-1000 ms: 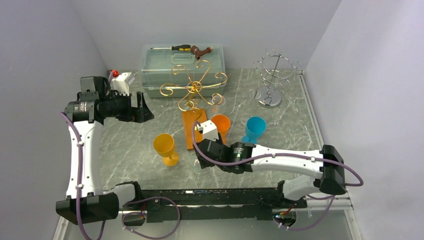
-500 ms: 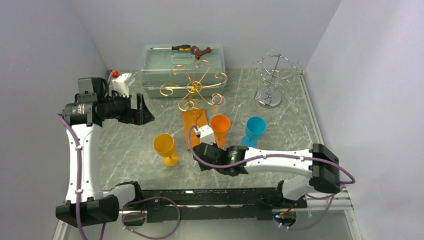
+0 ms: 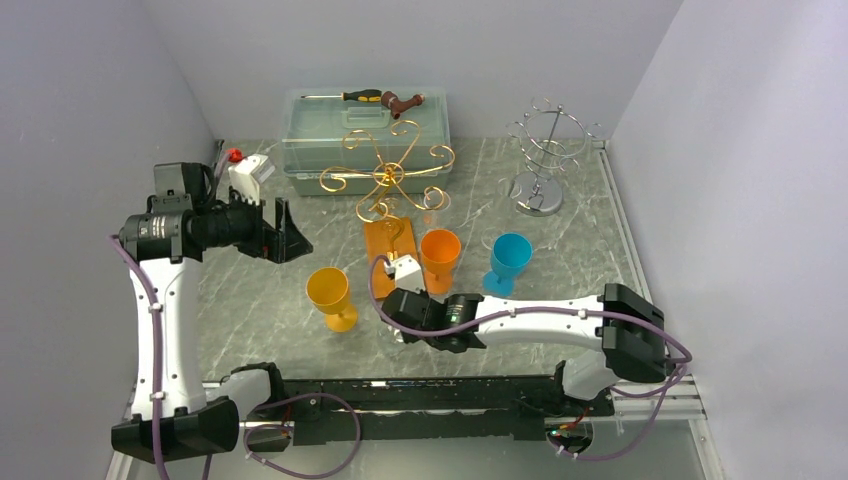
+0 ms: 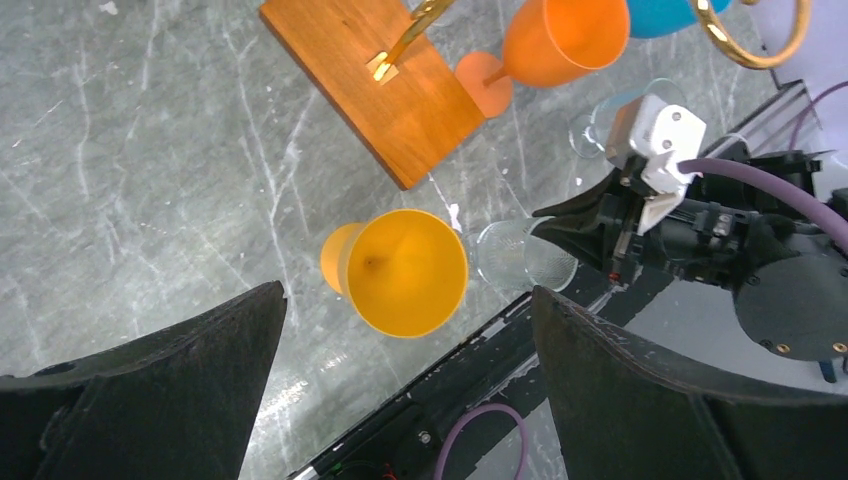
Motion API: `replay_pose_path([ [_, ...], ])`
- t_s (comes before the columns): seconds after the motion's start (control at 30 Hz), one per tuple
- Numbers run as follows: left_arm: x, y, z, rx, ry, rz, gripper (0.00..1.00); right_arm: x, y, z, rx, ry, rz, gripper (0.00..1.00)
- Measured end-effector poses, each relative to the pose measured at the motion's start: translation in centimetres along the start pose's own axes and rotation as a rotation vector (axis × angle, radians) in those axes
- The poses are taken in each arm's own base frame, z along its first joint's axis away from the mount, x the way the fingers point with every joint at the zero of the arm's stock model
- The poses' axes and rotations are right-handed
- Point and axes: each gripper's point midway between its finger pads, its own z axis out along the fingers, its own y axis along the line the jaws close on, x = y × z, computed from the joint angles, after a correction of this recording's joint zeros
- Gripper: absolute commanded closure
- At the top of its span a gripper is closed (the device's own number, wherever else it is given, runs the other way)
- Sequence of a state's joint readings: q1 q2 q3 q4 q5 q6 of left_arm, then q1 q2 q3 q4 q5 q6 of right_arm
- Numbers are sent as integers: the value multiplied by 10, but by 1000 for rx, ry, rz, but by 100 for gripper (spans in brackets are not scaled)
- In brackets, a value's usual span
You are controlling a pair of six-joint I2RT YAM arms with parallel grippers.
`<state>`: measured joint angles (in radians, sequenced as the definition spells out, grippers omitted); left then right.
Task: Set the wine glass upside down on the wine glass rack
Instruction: Pick up the wine glass at the center of the board, then turn the wine glass upside down at the wine rack.
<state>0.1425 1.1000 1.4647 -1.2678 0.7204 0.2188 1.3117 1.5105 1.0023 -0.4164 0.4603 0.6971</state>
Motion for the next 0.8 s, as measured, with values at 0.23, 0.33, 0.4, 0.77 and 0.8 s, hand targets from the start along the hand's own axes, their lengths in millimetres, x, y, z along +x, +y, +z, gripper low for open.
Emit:
replay_pose_path([
  [0.23,2,-25,-6,106,-23,25,1,-13,-16,-34,-5,-26,-20,100],
  [0.33,-1,-38,-11,166,-42,39,1,-38,-20,-69,-60,-108,-6,100],
  [0.4,-5,-47,-15,201,-59,56,1,-61,-22,-98,-107,-175,2,100],
  [0.77,-27,-82,-34,297,-129,161,1,-210,16,-217,-283,-514,-10,100],
  [0.8,-29,-85,-37,299,-136,175,1,-216,19,-219,-283,-525,-21,100],
])
